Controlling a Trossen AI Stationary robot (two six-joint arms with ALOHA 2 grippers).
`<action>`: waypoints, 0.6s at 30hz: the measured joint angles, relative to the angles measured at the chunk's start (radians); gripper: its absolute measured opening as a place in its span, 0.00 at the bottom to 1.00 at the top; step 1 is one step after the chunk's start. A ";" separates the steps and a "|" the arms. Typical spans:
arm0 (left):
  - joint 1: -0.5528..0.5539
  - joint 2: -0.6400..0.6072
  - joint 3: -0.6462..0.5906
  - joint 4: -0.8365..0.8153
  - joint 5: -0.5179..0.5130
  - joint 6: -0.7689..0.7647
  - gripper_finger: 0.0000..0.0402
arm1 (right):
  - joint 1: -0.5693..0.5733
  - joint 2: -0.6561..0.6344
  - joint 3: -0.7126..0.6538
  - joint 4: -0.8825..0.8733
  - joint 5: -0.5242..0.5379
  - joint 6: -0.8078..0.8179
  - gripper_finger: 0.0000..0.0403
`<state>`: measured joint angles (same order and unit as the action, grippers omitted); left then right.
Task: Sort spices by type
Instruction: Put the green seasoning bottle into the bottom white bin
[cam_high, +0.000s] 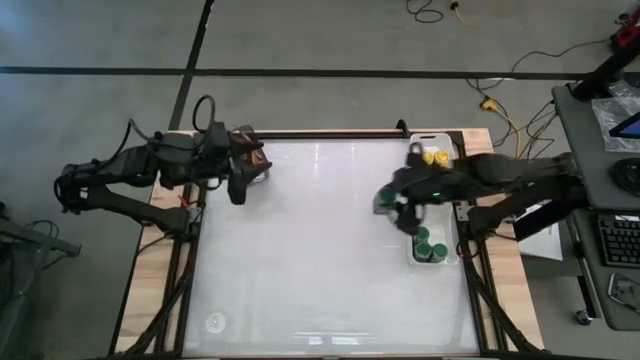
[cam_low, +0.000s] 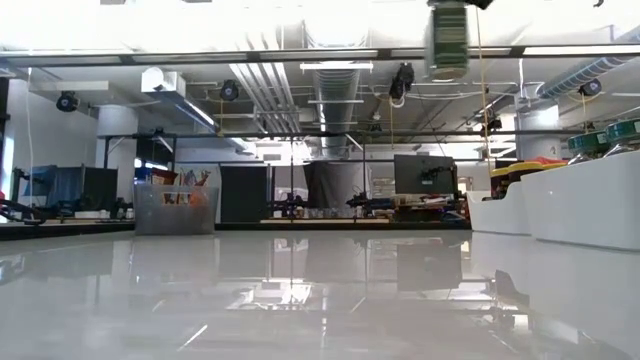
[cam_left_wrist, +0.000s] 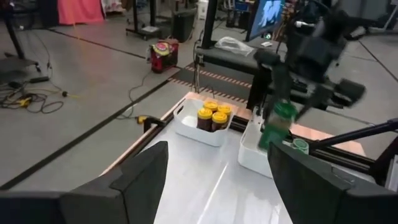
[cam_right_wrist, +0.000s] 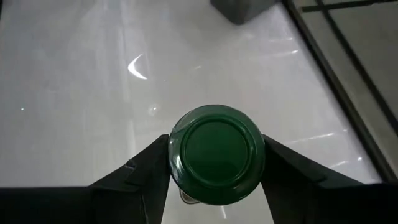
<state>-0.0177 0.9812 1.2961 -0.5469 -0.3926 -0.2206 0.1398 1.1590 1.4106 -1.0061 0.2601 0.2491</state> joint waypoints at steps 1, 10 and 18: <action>0.000 0.004 0.000 0.003 0.005 0.001 0.65 | 0.000 -0.035 -0.021 -0.009 0.002 -0.003 0.49; 0.000 0.016 -0.001 0.010 0.009 0.001 0.65 | 0.000 -0.296 -0.176 -0.127 -0.008 -0.007 0.49; 0.000 0.024 -0.002 0.004 0.009 -0.034 0.65 | 0.000 -0.416 -0.182 -0.344 -0.067 0.027 0.49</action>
<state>-0.0177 1.0049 1.2945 -0.5426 -0.3836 -0.2549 0.1394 0.7433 1.2282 -1.3500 0.1932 0.2761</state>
